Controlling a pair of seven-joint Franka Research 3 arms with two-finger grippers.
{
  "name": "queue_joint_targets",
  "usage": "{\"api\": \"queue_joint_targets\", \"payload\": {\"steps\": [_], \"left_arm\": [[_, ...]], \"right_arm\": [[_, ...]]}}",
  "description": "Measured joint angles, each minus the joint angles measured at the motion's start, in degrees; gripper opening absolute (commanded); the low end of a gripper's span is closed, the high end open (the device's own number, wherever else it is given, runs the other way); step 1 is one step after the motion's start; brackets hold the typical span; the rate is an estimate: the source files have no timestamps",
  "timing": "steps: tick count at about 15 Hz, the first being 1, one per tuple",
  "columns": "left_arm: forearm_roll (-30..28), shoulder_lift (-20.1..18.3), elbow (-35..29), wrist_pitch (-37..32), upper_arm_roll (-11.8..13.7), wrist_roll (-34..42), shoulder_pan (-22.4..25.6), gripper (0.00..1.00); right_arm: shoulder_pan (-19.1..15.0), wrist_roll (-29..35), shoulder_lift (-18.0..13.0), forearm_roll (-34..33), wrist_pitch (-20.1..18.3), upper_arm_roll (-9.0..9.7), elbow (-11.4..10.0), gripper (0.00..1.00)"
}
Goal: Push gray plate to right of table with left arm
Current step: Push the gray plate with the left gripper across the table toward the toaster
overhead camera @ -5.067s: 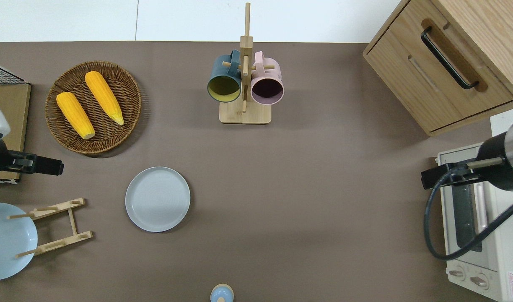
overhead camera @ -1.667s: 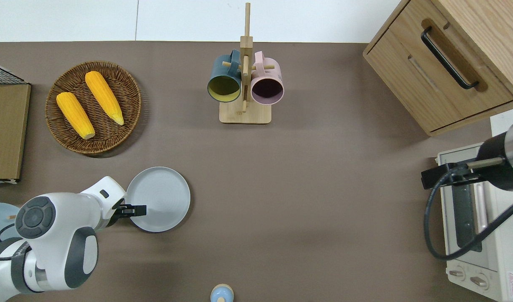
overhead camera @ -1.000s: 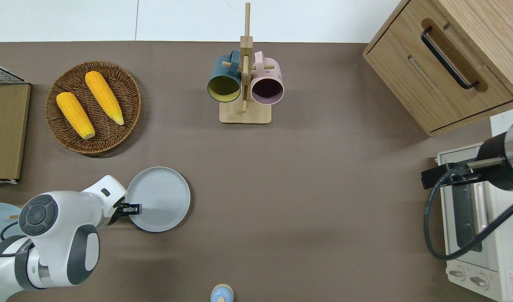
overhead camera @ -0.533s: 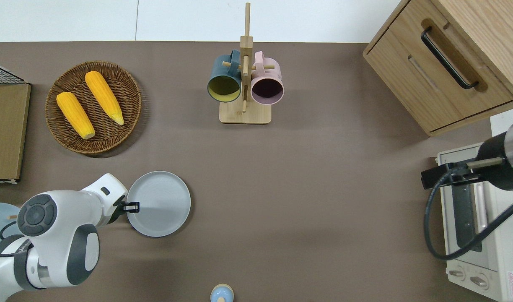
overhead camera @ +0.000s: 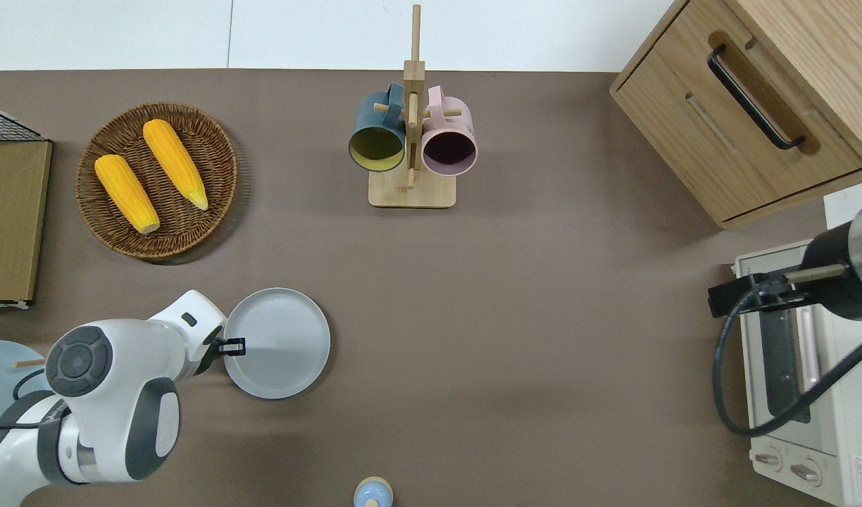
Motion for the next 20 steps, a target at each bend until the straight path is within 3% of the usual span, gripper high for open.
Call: {"api": "queue_joint_targets", "payload": {"steps": [6,12,20], "left_arm": [[-0.53,0.63,0.87,0.02,-0.63,-8.89,-7.29,0.0],[-7.48,3.15,3.33,0.35,-0.87,-11.38,-14.66,0.0],[-7.8,7.57,8.41,0.91,-0.93,-22.3,-23.43,0.0]], "right_arm": [[0.0,0.0,0.0,0.0,0.0,0.0,0.0,0.983],[0.0,0.0,0.0,0.0,0.0,0.0,0.0,0.983],[0.0,0.0,0.0,0.0,0.0,0.0,0.0,0.983]]}}
